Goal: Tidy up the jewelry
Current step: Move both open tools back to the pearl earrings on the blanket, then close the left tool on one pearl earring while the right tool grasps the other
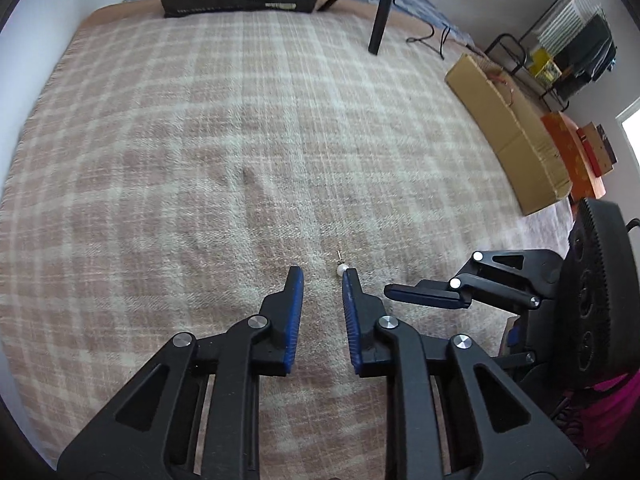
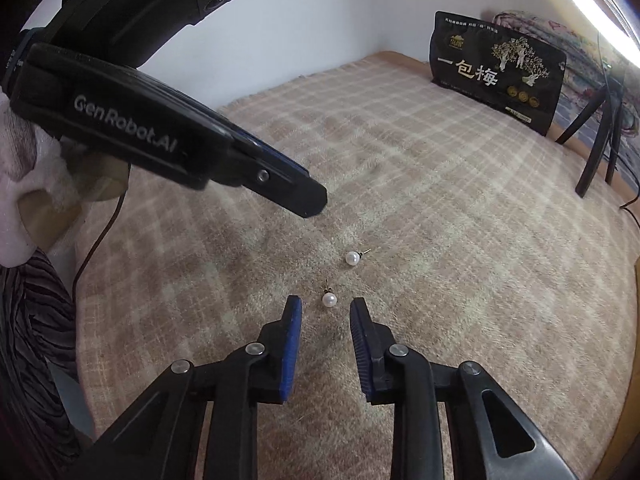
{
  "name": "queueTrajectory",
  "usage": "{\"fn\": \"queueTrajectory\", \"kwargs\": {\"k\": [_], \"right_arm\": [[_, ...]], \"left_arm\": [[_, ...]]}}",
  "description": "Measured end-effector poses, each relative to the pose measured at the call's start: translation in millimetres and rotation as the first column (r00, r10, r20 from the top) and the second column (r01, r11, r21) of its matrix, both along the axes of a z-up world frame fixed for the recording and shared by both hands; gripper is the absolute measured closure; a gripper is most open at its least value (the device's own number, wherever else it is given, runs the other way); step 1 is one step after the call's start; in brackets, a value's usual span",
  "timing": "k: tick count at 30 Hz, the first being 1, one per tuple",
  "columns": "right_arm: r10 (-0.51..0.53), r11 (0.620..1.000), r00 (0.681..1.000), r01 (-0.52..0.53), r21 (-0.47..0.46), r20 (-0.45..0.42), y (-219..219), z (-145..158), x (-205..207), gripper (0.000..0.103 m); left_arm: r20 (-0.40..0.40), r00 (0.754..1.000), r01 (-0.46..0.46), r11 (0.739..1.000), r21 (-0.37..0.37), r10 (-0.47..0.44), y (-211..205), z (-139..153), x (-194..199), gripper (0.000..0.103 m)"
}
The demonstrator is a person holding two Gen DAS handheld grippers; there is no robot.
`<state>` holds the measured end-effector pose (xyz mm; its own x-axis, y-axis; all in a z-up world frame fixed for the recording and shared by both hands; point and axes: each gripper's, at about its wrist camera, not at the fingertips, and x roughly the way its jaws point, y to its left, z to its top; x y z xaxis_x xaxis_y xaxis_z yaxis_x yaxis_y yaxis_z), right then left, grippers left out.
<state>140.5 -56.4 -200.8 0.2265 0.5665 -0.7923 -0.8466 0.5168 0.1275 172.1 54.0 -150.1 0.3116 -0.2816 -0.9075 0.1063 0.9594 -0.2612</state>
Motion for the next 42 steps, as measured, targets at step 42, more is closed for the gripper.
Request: {"fn": "queueTrajectory", "kwargs": {"k": [42], "right_arm": [[-0.017, 0.999, 1.000, 0.017, 0.045, -0.017, -2.1, -15.5, 5.4, 0.085]], "left_arm": [[0.006, 0.973, 0.227, 0.968, 0.108, -0.229, -32.5, -38.7, 16.6, 0.094]]}}
